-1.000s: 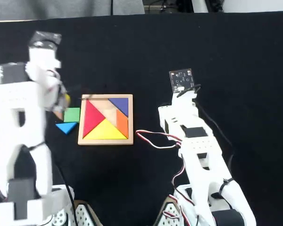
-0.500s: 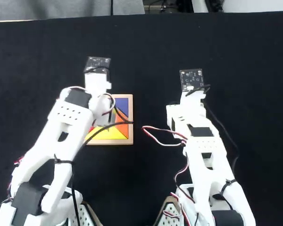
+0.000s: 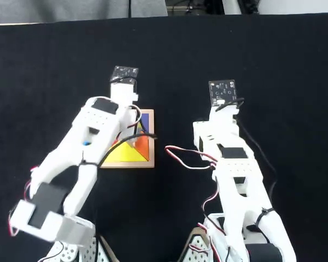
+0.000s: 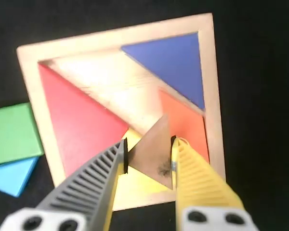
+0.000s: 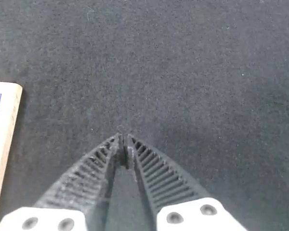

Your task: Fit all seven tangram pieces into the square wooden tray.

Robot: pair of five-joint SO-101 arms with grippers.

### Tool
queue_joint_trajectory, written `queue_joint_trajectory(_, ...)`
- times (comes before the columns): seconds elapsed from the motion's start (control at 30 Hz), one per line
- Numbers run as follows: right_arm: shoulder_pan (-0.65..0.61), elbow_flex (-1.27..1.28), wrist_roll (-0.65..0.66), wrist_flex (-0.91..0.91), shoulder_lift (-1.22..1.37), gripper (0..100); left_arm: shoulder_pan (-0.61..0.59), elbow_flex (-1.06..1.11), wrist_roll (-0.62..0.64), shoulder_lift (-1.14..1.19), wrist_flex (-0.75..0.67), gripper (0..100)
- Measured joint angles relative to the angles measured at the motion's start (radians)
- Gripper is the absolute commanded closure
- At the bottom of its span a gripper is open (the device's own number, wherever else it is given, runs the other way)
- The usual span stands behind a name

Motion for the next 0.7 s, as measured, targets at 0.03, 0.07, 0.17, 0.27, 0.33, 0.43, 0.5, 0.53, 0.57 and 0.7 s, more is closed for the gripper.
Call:
queue_joint_trajectory(0.03, 0.0, 0.0, 0.0, 0.0, 0.0, 98.7, 0.0, -0.012, 0.0, 0.015, 0.0, 87)
queue_joint_trajectory(0.07, 0.0, 0.0, 0.0, 0.0, 0.0, 98.7, 0.0, -0.021, 0.0, 0.021, 0.0, 87)
queue_joint_trajectory(0.17, 0.0, 0.0, 0.0, 0.0, 0.0, 98.7, 0.002, -0.041, 0.0, 0.031, 0.0, 87)
queue_joint_trajectory(0.27, 0.0, 0.0, 0.0, 0.0, 0.0, 98.7, 0.002, -0.043, 0.0, 0.04, 0.0, 87)
queue_joint_trajectory(0.33, 0.0, 0.0, 0.0, 0.0, 0.0, 98.7, 0.002, -0.043, 0.0, 0.038, 0.0, 87)
queue_joint_trajectory(0.43, 0.0, 0.0, 0.0, 0.0, 0.0, 98.7, 0.002, -0.043, 0.0, 0.038, 0.0, 86)
queue_joint_trajectory(0.5, 0.0, 0.0, 0.0, 0.0, 0.0, 98.7, 0.002, -0.043, 0.0, 0.038, 0.0, 82)
queue_joint_trajectory(0.53, 0.0, 0.0, 0.0, 0.0, 0.0, 98.7, 0.002, -0.043, 0.0, 0.038, 0.0, 80)
queue_joint_trajectory(0.57, 0.0, 0.0, 0.0, 0.0, 0.0, 98.7, 0.002, -0.043, 0.0, 0.038, 0.0, 78)
queue_joint_trajectory(0.7, 0.0, 0.0, 0.0, 0.0, 0.0, 98.7, 0.0, -0.043, 0.0, 0.038, 0.0, 74)
